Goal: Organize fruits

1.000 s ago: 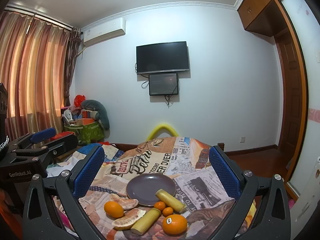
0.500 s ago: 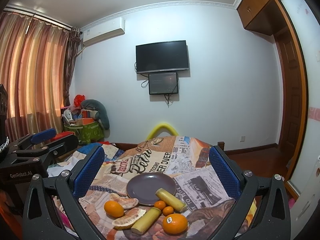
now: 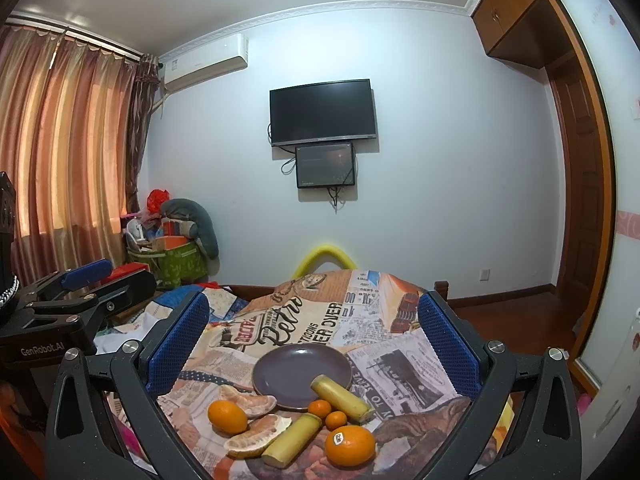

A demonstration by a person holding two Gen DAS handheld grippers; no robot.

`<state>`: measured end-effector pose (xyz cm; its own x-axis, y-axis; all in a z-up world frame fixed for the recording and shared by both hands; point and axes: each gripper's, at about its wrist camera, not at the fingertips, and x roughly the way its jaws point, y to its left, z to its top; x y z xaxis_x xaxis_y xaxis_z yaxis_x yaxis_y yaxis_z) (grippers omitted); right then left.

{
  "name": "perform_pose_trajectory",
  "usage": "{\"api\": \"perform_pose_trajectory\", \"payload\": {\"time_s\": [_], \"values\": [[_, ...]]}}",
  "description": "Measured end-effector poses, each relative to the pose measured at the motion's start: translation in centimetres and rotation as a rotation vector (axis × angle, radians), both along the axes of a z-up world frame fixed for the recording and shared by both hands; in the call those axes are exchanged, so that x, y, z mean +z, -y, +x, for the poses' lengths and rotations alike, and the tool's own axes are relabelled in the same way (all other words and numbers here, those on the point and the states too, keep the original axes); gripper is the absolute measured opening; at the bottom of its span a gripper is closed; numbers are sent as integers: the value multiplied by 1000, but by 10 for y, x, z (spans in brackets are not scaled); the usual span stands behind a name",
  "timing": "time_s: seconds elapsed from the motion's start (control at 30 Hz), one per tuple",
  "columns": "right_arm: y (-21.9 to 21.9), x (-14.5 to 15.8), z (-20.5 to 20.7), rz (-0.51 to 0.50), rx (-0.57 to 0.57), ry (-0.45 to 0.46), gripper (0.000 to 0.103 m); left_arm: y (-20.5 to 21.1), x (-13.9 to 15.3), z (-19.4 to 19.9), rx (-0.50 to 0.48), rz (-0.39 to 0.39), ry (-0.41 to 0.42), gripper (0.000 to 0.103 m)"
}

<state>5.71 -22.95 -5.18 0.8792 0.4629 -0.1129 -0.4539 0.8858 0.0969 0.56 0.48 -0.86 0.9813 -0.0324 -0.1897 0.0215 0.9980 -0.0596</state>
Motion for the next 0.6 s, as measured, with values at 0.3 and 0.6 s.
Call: {"api": "perform_pose_trajectory", "payload": {"time_s": [0.3, 0.6], "values": [[0, -1, -1, 2, 0, -4, 103, 0, 1, 0, 1, 1, 0, 103], [1, -1, -1, 5, 2, -9, 103, 0, 1, 0, 1, -4, 5, 103]]}}
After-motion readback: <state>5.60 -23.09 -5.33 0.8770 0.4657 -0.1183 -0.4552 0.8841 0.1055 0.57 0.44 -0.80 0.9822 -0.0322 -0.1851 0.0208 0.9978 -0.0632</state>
